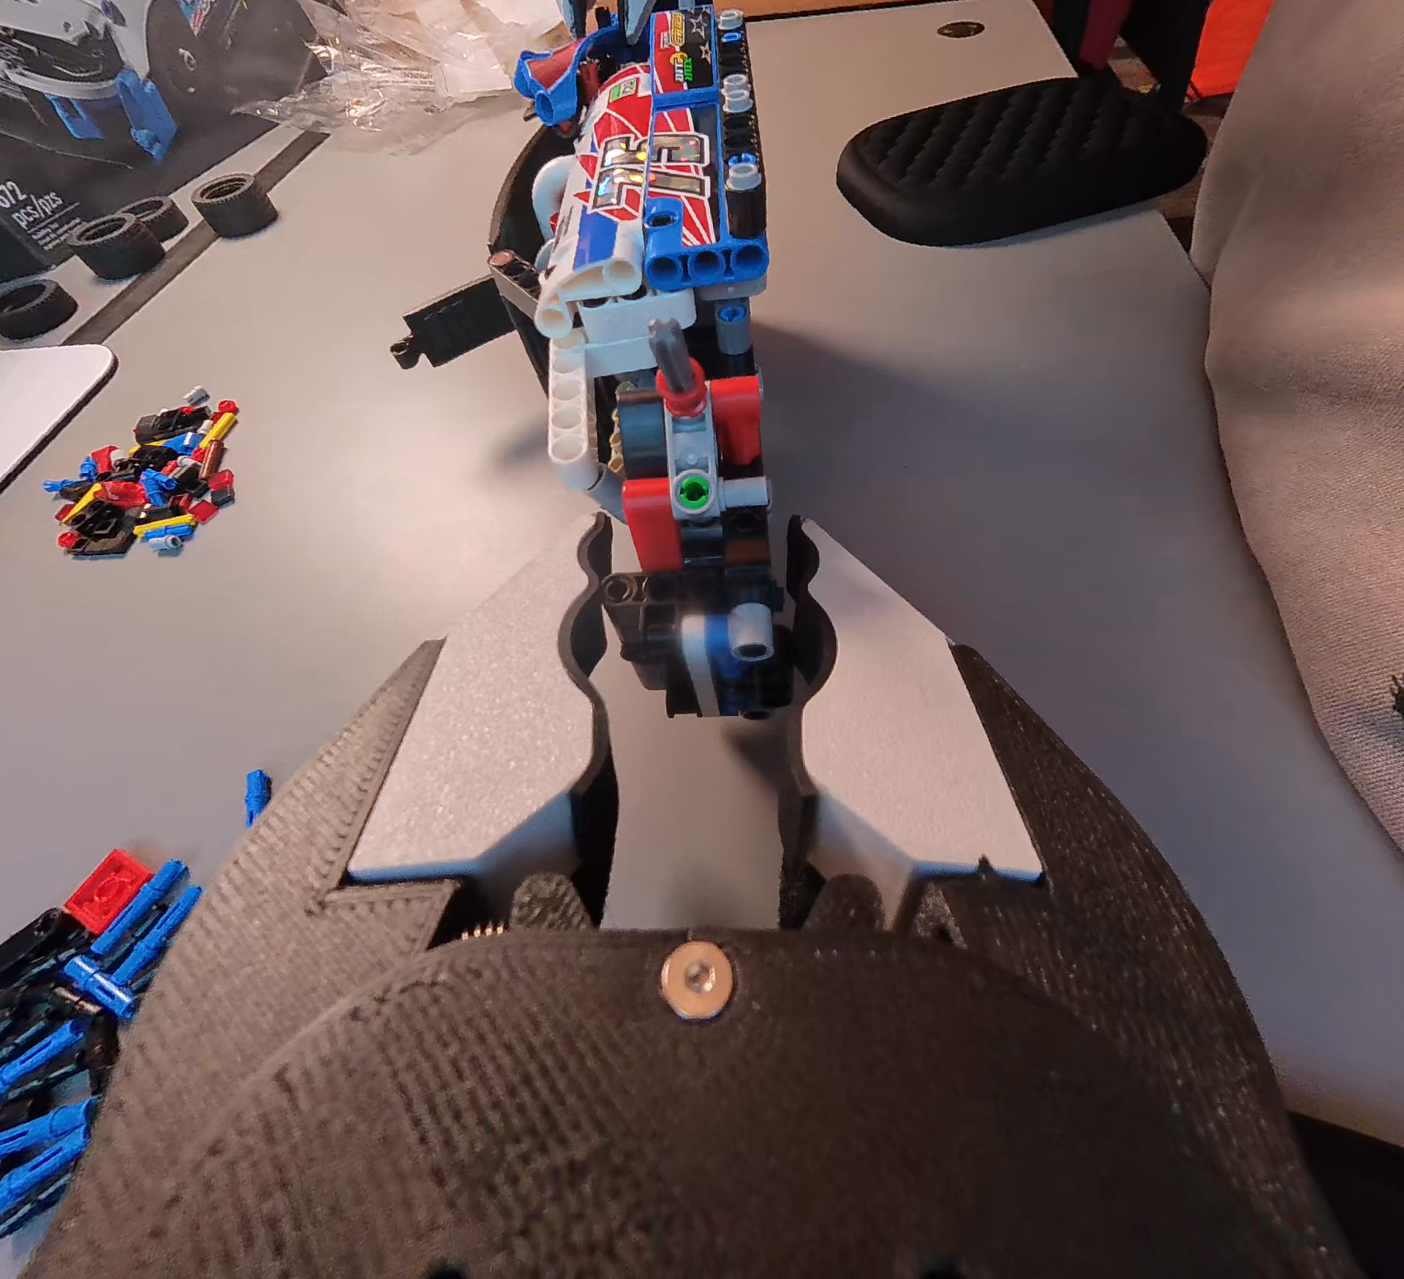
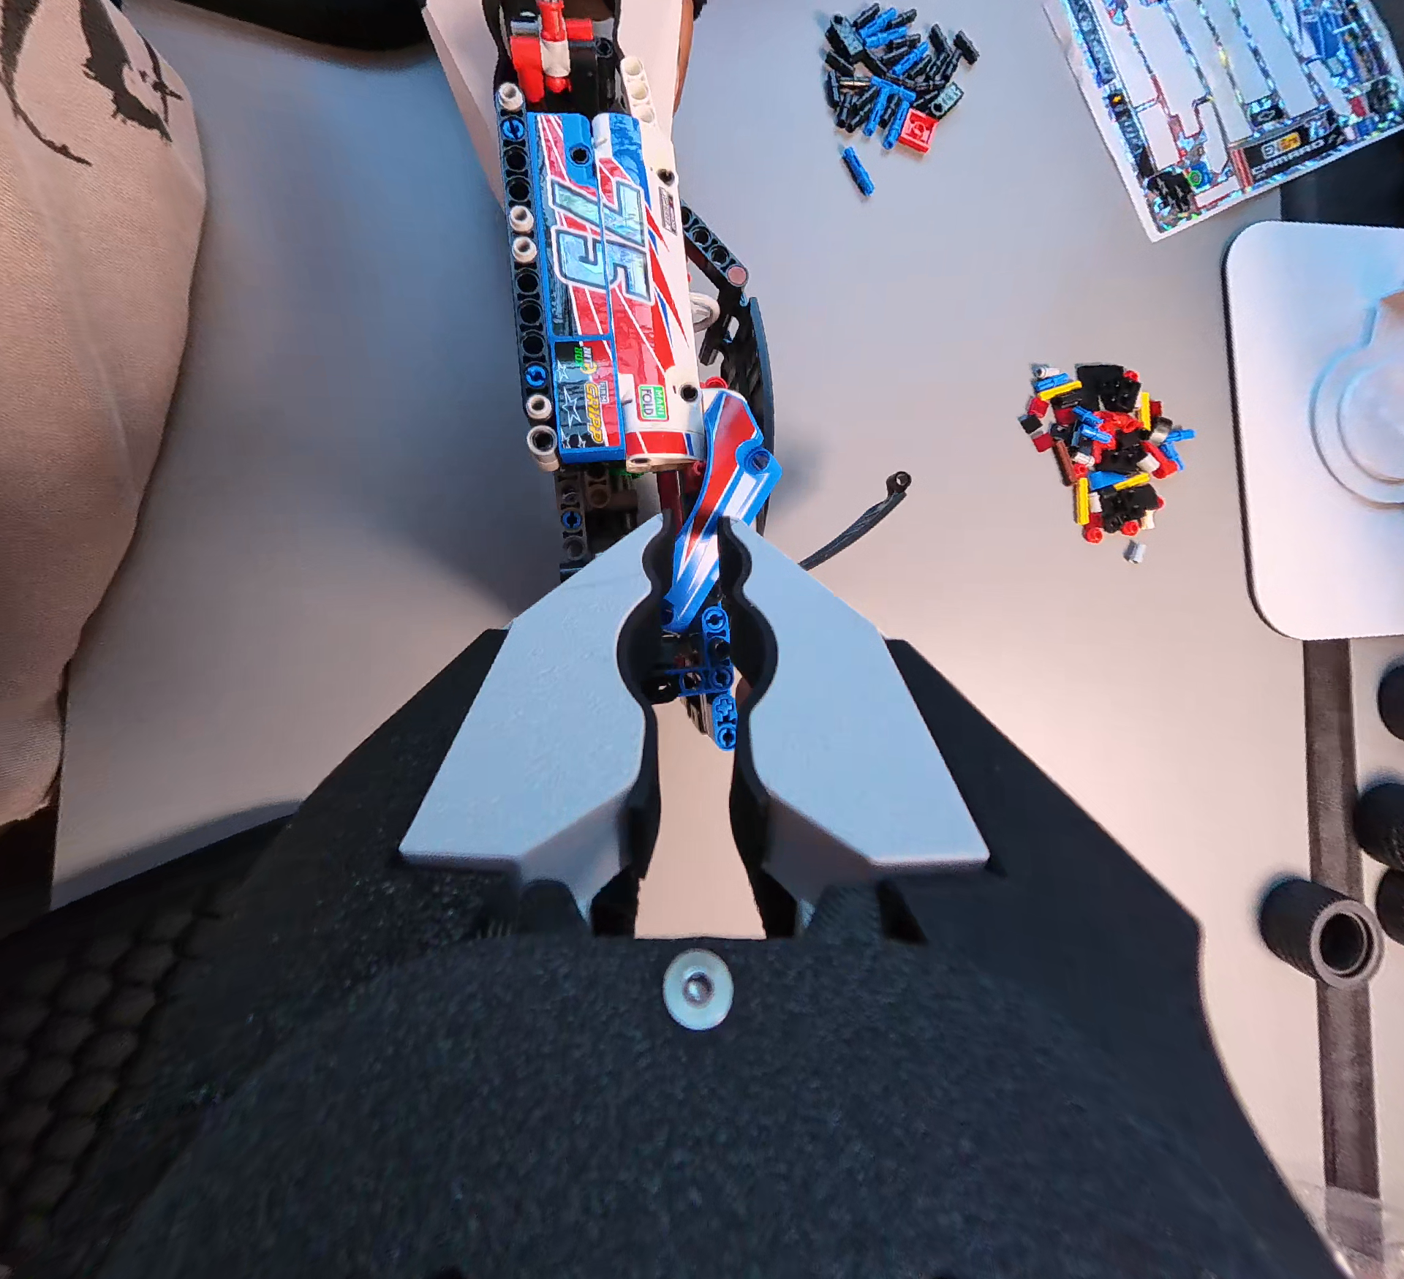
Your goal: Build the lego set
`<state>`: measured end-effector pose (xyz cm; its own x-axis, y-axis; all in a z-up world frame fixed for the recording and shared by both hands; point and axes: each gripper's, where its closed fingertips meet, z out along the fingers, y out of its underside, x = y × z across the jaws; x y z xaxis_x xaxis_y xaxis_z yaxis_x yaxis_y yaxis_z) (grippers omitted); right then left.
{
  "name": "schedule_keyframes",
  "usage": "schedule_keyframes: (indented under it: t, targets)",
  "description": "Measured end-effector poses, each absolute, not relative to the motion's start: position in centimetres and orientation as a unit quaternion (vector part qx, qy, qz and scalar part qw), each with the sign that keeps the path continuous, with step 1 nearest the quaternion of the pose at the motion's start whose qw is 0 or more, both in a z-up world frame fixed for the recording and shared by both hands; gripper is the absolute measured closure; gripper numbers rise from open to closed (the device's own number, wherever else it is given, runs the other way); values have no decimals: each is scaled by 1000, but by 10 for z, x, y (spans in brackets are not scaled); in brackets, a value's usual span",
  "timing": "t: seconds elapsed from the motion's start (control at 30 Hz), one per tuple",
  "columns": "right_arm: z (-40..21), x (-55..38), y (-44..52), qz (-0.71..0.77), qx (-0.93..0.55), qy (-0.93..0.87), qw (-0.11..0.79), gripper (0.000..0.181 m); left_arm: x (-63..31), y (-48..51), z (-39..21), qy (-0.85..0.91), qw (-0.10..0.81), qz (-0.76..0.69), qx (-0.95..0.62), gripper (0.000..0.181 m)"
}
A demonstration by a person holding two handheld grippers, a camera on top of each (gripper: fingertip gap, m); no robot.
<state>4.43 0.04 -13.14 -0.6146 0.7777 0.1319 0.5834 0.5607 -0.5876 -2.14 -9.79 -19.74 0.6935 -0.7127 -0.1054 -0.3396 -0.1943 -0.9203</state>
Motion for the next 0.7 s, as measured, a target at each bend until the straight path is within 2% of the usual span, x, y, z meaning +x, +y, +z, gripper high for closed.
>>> schedule_keyframes:
  t: [0.23,0.4,0.53,0.7]
  targets:
    - [-131,41,3,235,-477,-831,159,163,-21,-98,-198,345,525,-176,-758,136]
    - [-139,38,10,202,-522,-816,145,171,-20,-99,-198,350,526,-170,-757,136]
    - [-128,35,15,194,-476,-841,166,180,-20,-99,-198,352,525,-165,-757,136]
    - [-109,34,17,133,-327,-906,233,181,-20,-100,-199,352,524,-163,-758,136]
